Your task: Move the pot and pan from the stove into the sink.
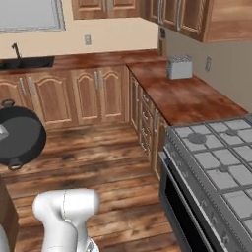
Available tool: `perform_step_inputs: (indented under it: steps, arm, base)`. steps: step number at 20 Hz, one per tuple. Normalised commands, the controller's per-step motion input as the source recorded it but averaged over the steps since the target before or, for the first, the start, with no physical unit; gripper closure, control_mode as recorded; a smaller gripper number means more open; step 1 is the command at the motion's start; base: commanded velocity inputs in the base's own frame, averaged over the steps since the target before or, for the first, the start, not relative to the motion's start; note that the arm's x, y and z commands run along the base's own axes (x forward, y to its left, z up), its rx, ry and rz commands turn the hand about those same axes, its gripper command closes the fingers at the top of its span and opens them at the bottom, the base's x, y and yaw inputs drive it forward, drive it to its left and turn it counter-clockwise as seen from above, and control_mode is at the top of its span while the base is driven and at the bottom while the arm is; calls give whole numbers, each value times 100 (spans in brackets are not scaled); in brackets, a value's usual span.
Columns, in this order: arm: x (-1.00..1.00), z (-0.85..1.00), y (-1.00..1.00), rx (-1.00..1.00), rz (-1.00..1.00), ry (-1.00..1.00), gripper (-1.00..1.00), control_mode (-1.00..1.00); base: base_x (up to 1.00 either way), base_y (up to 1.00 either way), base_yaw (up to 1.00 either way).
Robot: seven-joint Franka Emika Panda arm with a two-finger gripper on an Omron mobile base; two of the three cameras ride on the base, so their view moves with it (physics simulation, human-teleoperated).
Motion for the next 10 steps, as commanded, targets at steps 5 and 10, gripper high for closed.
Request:
perform_step_inputs:
  steps: [5, 10]
  arm:
    - [0, 0, 0, 0, 0, 0, 100, 100]
    - [0, 0, 0, 0, 0, 0, 100, 100]
  base:
    - [100, 0, 0]
    - [100, 5, 0]
